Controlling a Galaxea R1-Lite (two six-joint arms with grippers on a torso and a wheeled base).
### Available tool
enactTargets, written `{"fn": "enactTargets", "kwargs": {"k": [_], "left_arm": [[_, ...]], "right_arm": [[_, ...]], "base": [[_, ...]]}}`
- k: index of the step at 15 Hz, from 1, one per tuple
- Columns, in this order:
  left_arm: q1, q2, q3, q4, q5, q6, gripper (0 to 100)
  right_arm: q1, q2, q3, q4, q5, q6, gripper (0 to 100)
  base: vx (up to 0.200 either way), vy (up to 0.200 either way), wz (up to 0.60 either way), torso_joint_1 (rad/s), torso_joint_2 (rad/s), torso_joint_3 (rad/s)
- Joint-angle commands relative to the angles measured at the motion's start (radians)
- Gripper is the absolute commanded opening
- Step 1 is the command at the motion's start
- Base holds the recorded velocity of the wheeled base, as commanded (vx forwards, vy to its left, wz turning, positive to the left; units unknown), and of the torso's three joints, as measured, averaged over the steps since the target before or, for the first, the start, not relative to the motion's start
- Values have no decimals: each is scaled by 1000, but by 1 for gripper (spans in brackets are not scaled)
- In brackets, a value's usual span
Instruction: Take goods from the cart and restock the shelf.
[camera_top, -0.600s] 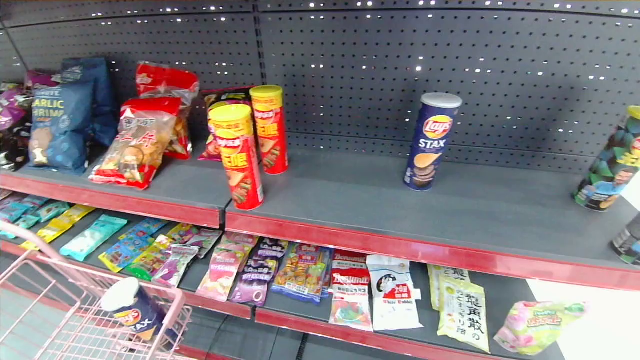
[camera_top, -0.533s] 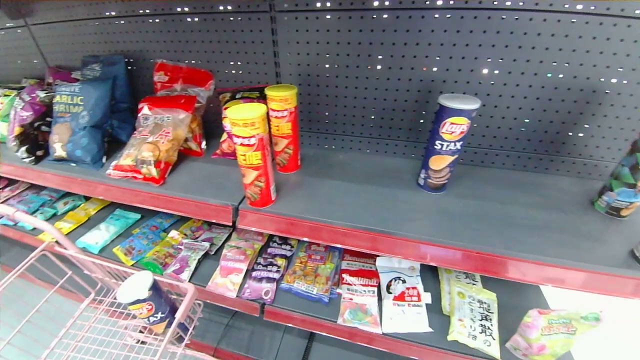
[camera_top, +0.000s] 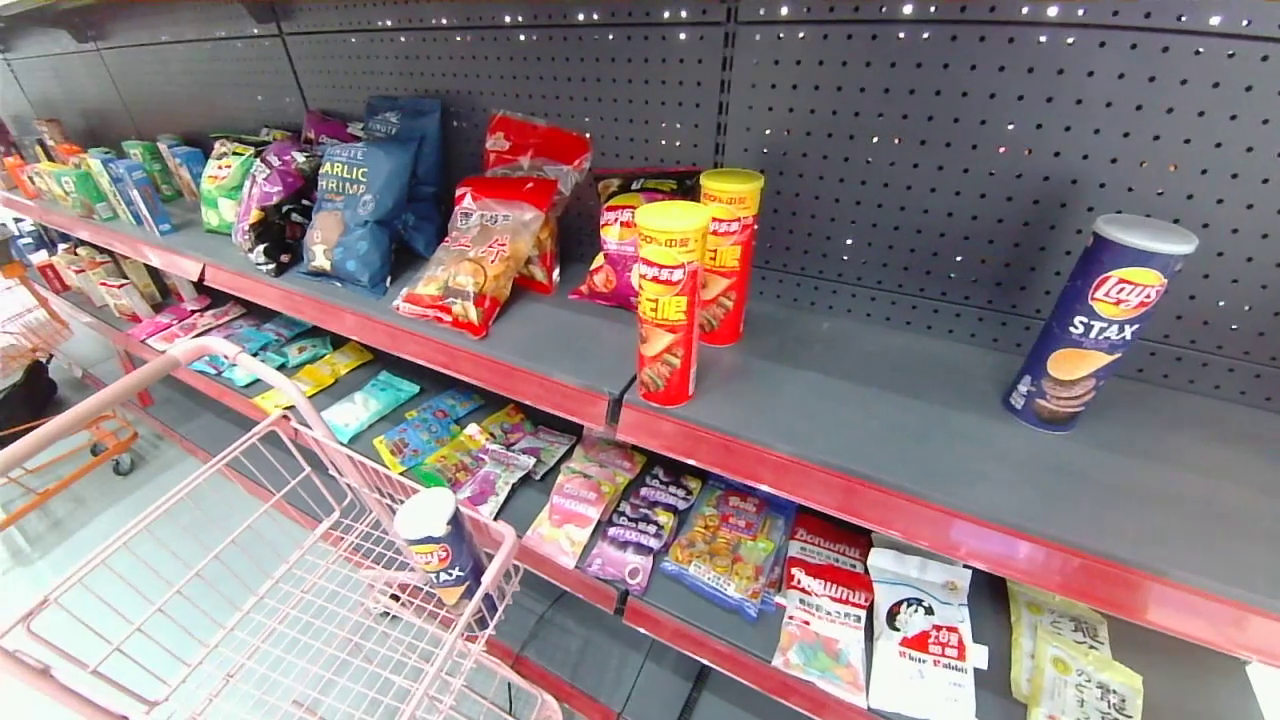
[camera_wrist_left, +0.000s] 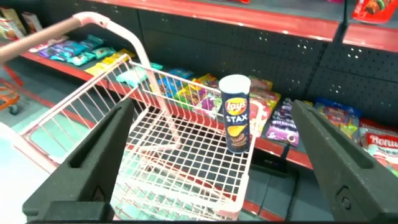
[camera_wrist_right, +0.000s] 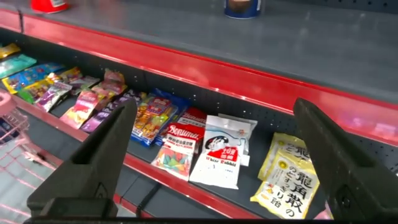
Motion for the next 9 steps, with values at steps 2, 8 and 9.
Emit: {"fn": "enactTargets", "kwargs": {"k": [2, 8, 9], "left_arm": [[-1, 1, 0, 2, -1, 0, 100], [-1, 1, 0, 2, -1, 0, 100], [-1, 1, 0, 2, -1, 0, 100]], "right_arm": [[0, 1, 0, 1, -1, 0, 100], [0, 1, 0, 1, -2, 5, 100], [0, 1, 0, -1, -4, 5, 100]], "base": [[0, 0, 0, -100, 246, 139], [0, 0, 0, -154, 387, 232], [0, 0, 0, -193, 496, 290]]}}
